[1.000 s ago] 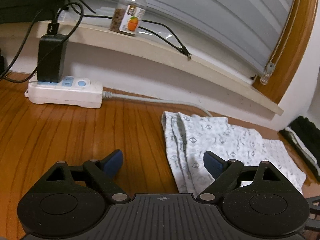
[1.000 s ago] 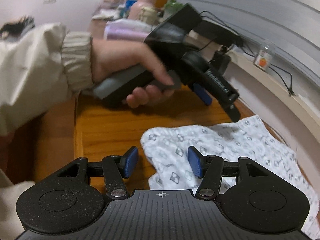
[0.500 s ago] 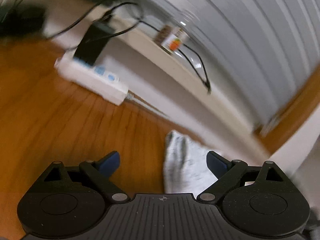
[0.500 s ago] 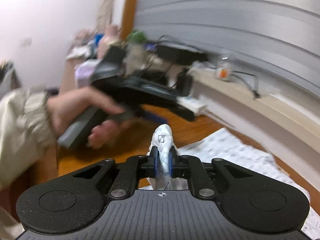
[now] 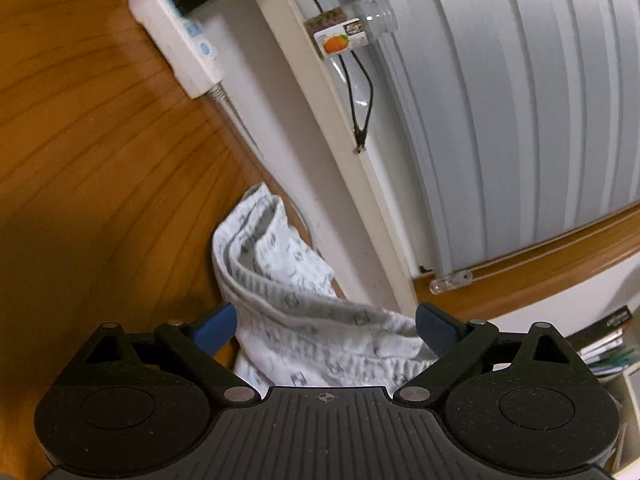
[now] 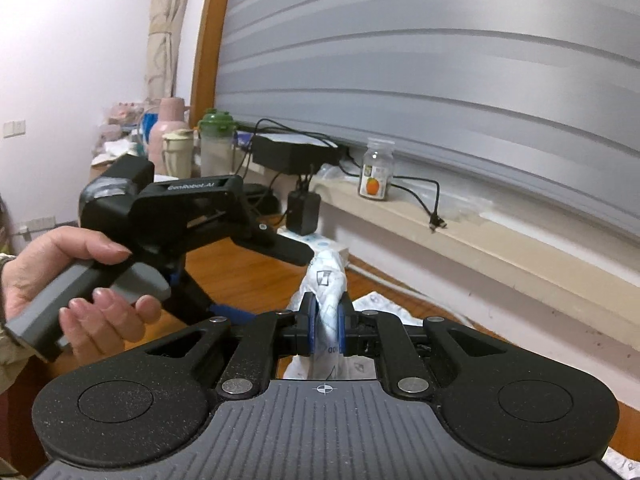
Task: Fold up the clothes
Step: 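Pinch a garment corner with the right tool and lift it toward the left tool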
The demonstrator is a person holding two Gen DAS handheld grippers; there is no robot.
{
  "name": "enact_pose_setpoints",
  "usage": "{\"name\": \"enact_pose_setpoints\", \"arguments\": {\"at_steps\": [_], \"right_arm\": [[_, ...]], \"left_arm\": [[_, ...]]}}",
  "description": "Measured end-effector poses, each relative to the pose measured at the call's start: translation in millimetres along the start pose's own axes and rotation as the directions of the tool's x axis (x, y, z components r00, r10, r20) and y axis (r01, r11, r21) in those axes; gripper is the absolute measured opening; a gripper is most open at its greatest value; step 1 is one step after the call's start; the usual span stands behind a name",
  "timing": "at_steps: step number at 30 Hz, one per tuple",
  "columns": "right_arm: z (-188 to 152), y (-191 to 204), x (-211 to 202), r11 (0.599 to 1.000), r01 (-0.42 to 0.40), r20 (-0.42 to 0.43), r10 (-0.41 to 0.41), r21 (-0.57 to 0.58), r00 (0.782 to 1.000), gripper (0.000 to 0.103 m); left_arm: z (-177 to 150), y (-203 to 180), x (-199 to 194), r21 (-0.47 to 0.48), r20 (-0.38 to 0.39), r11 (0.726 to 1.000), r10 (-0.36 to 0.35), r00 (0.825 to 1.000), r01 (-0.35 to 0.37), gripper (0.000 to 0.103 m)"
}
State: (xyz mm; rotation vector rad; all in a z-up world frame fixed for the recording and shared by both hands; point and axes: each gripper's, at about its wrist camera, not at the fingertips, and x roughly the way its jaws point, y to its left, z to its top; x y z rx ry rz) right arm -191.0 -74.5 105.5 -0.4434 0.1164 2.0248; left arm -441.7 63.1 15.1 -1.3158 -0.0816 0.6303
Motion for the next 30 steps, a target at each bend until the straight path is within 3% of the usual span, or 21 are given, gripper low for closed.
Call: {"name": "enact_pose_setpoints", "arguments": {"at_steps": [8, 14, 17, 20, 22, 30], "right_arm": [[1.1, 8.8, -9.0, 1.0, -0.025, 0.028, 0.025, -0.016, 0.999, 0.012], [-3.3, 19.2, -16.6, 0.998, -0.044, 0.035, 0.046, -0.044, 0.998, 0.012], [-6.9, 23.6, -18.2, 0.997, -0.061, 0.038, 0.063, -0.05, 0.997, 0.012], [-11.2, 29.9, -17.9, 0.995, -0.073, 0.036, 0.075, -0.066, 0.997, 0.012], [-14.0, 34.0, -18.1, 0.994, -0.082, 0.035, 0.085, -0.074, 0.996, 0.011], [-21.0, 40.0, -19.7, 0.992, -0.09, 0.017, 0.092, -0.09, 0.996, 0.01]], "left_arm": [[1.6, 5.6, 19.4, -0.088, -0.034, 0.996, -0.012, 0.999, 0.009, 0.1], [14.4, 1.4, 43.8, -0.063, -0.072, 0.998, -0.011, 0.997, 0.006, 0.1], [20.6, -1.0, 55.7, -0.012, -0.087, 0.999, 0.03, 0.996, -0.032, 0.098], [23.3, -6.9, 65.4, 0.076, -0.102, 0.993, 0.098, 0.99, -0.09, 0.089], [24.8, -9.8, 70.8, 0.132, -0.107, 0.983, 0.141, 0.984, -0.127, 0.077], [30.4, -5.3, 71.4, 0.208, -0.112, 0.964, 0.194, 0.975, -0.168, 0.063]]}}
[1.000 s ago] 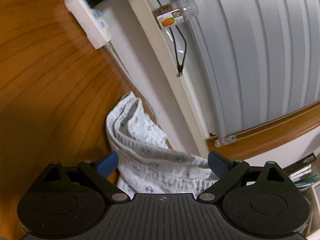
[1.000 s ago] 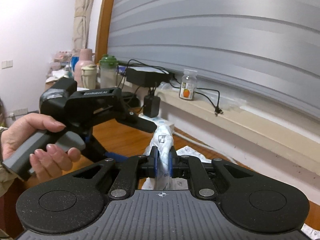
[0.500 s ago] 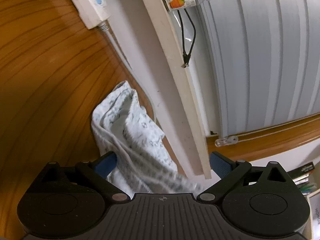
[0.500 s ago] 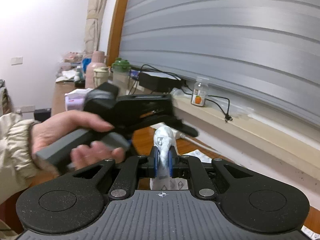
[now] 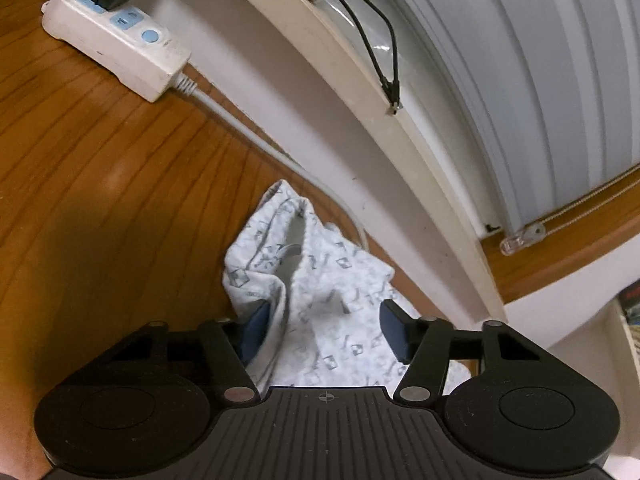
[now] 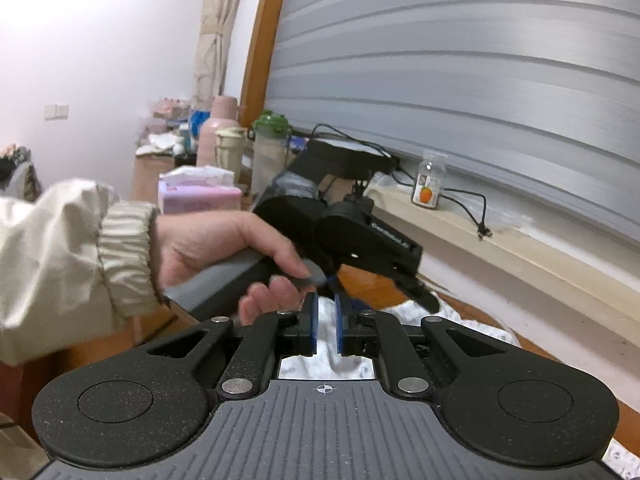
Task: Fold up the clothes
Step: 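Pinch a garment corner with the right tool and lift it toward the left tool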
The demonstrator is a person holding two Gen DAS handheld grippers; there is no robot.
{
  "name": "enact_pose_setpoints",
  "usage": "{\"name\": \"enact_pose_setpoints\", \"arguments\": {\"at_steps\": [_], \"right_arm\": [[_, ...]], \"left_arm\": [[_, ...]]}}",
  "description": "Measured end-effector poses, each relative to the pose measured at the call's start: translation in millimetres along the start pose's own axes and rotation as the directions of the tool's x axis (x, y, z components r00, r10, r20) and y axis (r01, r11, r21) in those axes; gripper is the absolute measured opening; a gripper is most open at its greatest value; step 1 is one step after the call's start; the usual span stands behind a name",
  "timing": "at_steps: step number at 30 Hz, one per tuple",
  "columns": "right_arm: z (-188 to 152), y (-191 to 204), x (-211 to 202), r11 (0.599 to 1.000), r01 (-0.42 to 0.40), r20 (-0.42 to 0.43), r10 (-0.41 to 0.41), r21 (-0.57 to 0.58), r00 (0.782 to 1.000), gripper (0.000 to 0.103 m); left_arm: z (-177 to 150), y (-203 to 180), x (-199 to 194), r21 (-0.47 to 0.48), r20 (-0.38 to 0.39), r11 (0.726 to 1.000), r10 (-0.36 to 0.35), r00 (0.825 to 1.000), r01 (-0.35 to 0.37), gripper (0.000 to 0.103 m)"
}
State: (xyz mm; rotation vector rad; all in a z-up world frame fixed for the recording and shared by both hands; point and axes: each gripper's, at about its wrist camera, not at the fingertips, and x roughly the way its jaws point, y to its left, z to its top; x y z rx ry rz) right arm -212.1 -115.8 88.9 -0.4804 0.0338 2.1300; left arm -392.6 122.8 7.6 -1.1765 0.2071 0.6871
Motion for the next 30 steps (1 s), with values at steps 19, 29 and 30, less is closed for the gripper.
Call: {"name": "enact_pose_setpoints", "arguments": {"at_steps": [19, 29, 30], "right_arm": [[-19.2, 48.4, 86.5, 0.971, -0.013, -0.251, -0.049, -0.239, 0.967, 0.014], [15.2, -7.1, 25.7, 0.993, 0.088, -0.059, -0.093, -0.082, 0.994, 0.008], [16.8, -10.2, 21.8, 0.992, 0.1, -0.049, -0.105, -0.082, 0.993, 0.008]], "left_arm": [[6.2, 21.3, -31.4, -0.007, -0.01, 1.0, 0.018, 1.0, -0.018, 0.077], [-3.7, 24.1, -38.0, -0.127, -0.02, 0.985, -0.116, 0.993, 0.113, 0.086], [-4.5, 24.2, -36.8, -0.146, -0.023, 0.98, -0.14, 0.99, 0.136, 0.086]]}}
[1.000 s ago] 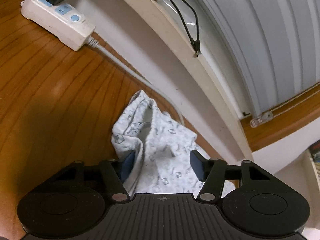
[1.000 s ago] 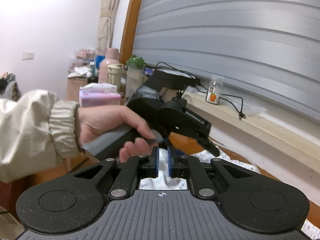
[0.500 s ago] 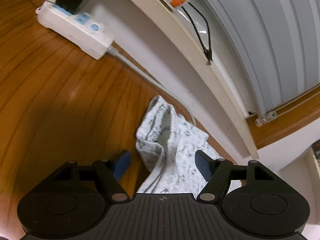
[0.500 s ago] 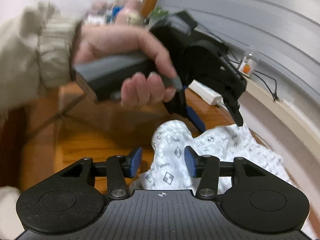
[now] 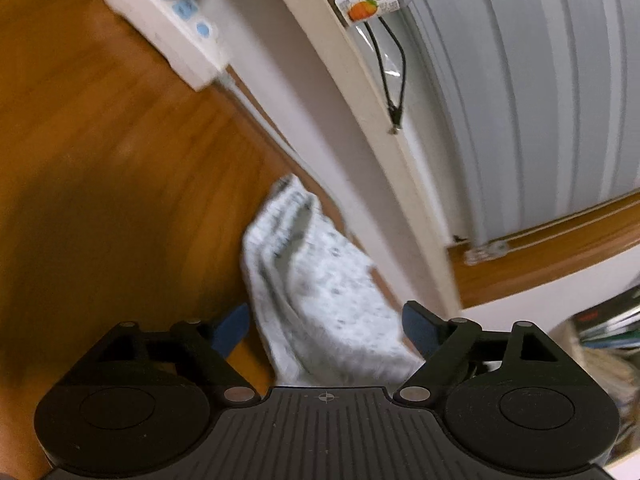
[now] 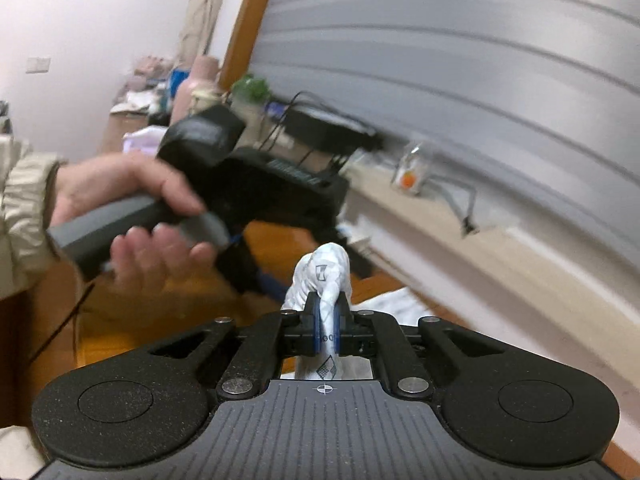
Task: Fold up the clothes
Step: 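Pinch a garment corner with the right tool and lift it toward the left tool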
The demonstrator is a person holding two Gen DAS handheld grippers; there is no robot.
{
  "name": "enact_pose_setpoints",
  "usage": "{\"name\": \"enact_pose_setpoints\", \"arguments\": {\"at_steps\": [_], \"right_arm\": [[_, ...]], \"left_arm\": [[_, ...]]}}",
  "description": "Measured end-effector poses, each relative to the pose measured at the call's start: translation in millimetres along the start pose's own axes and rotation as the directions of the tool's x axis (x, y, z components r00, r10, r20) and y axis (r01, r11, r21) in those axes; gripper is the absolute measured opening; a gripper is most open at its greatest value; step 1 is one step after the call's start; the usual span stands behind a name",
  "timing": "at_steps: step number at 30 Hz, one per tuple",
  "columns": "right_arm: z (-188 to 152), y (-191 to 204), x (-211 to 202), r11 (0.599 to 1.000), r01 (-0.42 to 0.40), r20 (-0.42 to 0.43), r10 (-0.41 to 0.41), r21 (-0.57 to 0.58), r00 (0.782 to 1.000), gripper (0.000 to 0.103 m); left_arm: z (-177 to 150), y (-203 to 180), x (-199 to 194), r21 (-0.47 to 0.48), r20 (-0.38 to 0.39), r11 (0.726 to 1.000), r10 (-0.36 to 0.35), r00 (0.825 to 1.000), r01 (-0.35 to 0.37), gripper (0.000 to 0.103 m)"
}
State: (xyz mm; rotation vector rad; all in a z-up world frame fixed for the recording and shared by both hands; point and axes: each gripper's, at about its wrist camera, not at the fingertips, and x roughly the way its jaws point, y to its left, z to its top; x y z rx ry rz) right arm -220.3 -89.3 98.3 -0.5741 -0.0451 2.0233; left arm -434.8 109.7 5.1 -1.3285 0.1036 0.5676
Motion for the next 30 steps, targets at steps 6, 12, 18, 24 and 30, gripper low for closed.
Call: {"name": "enact_pose_setpoints", "arguments": {"at_steps": [6, 12, 18, 24, 30], "right_arm": [[-0.5, -15.2, -6.6, 0.999, 0.039, 0.018, -0.039, 0.011, 0.999, 0.008], [-2.5, -9.4, -9.1, 0.999, 0.036, 0.04, -0.036, 0.003, 0.999, 0.008], [-1.0, 4.8, -16.4, 1.0, -0.007, 0.067, 0.007, -0.008, 0.998, 0.007], [-5.7, 24.0, -24.3, 0.998, -0.05, 0.076, 0.052, -0.026, 0.996, 0.007], [-9.2, 30.7, -25.7, 0.997, -0.069, 0.074, 0.071, -0.026, 0.995, 0.007]], "left_arm": [[-10.6, -6.1, 2.6, -0.078, 0.013, 0.995, -0.065, 0.998, 0.066, 0.086], [-24.6, -5.3, -1.3, -0.143, 0.03, 0.985, -0.092, 0.995, 0.095, 0.088], [-18.2, -4.9, 9.3, -0.143, 0.039, 0.984, -0.098, 0.994, 0.103, 0.095], [-13.7, -8.0, 26.4, -0.088, 0.008, 0.994, -0.059, 0.998, 0.06, 0.094], [-9.0, -12.4, 32.4, 0.014, -0.005, 1.0, -0.012, 1.0, 0.012, 0.06]]}}
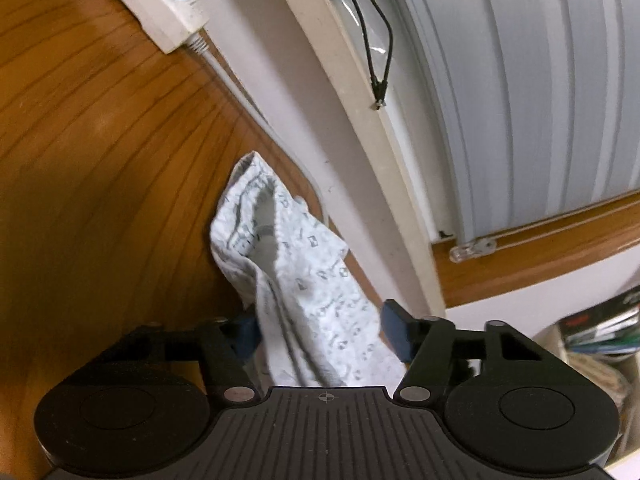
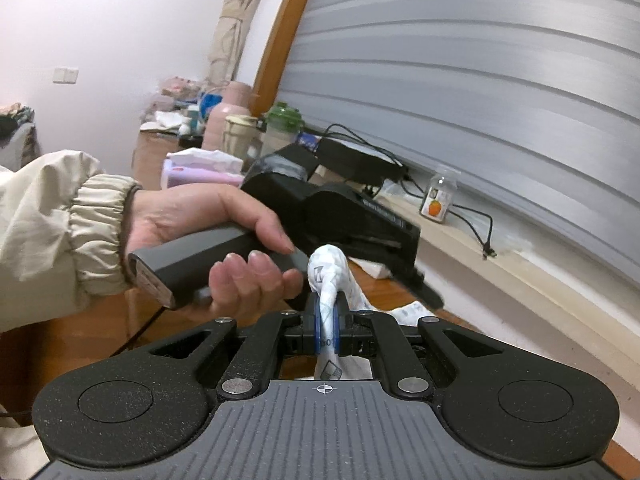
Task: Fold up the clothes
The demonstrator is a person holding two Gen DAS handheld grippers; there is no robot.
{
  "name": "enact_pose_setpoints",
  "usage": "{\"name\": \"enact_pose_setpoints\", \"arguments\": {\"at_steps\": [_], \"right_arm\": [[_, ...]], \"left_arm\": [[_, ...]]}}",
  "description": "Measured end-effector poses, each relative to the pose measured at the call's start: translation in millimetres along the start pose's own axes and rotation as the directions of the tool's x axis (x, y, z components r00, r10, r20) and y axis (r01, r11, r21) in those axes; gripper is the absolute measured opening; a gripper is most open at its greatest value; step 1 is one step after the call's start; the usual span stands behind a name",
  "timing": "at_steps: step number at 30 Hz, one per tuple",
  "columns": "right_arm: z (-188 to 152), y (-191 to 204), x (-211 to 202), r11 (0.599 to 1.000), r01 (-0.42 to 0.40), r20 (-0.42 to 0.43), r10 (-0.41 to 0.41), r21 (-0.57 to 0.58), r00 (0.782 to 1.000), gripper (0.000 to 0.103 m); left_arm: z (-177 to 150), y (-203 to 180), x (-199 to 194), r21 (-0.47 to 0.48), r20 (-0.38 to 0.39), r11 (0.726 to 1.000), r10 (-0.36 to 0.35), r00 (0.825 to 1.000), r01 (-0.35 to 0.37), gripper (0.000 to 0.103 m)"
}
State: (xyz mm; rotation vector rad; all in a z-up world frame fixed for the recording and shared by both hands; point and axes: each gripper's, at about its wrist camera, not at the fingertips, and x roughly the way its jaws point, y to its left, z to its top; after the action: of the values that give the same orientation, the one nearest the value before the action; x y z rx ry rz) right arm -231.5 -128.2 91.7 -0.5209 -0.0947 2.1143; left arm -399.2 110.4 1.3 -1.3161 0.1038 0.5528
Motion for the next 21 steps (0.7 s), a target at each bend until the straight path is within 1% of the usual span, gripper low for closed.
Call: {"name": "enact_pose_setpoints", "arguments": {"at_steps": [1, 3, 5, 7, 10, 15, 18, 21], "right_arm": [[0.0, -1.0, -0.4, 1.0, 0.001, 0.002, -0.001, 0.004, 1.0, 0.007], [0.1, -3.3, -2.1, 1.0, 0.007, 0.008, -0.008, 0.012, 1.0, 0.007], [0.0, -7.1, -6.2, 1.0, 0.015, 0.014, -0.015, 0.023, 1.0, 0.007], [-0.7, -11.7, -12.0, 0.999, 0.029, 0.017, -0.029, 0.03, 0.999, 0.007], [-3.7, -24.8, -26.0, 0.997, 0.064, 0.028, -0.065, 0.049, 0.997, 0.007], [-14.0, -57.0, -70.5, 0.981, 0.162, 0.054, -0.168, 0.102, 0.984, 0.007], [-28.7, -81.2, -111.4, 0.958, 0.244, 0.06, -0.255, 0.149, 0.965, 0.007], [-49.2, -104.6, -156.5, 0.921, 0.326, 0.051, -0.343, 0.212, 0.938, 0.007]], "left_arm": [[1.9, -0.7, 1.8, 0.017, -0.005, 1.0, 0.008, 1.0, -0.008, 0.049], [7.2, -1.1, 5.6, 0.04, -0.017, 0.999, 0.012, 1.0, -0.012, 0.037], [11.9, -0.7, 9.8, 0.055, -0.03, 0.998, 0.007, 1.0, -0.006, 0.023], [16.7, -5.1, 13.2, 0.088, -0.033, 0.996, 0.008, 0.999, -0.005, 0.014], [16.6, -33.9, 25.0, 0.176, -0.034, 0.984, 0.021, 0.999, -0.015, 0.013], [3.7, -106.9, 66.2, 0.288, -0.062, 0.957, -0.02, 0.998, 0.036, 0.013], [-12.5, -153.9, 105.4, 0.337, -0.086, 0.939, -0.036, 0.996, 0.063, 0.013], [-41.0, -199.0, 159.8, 0.408, -0.165, 0.908, -0.028, 0.986, 0.094, 0.013]]}}
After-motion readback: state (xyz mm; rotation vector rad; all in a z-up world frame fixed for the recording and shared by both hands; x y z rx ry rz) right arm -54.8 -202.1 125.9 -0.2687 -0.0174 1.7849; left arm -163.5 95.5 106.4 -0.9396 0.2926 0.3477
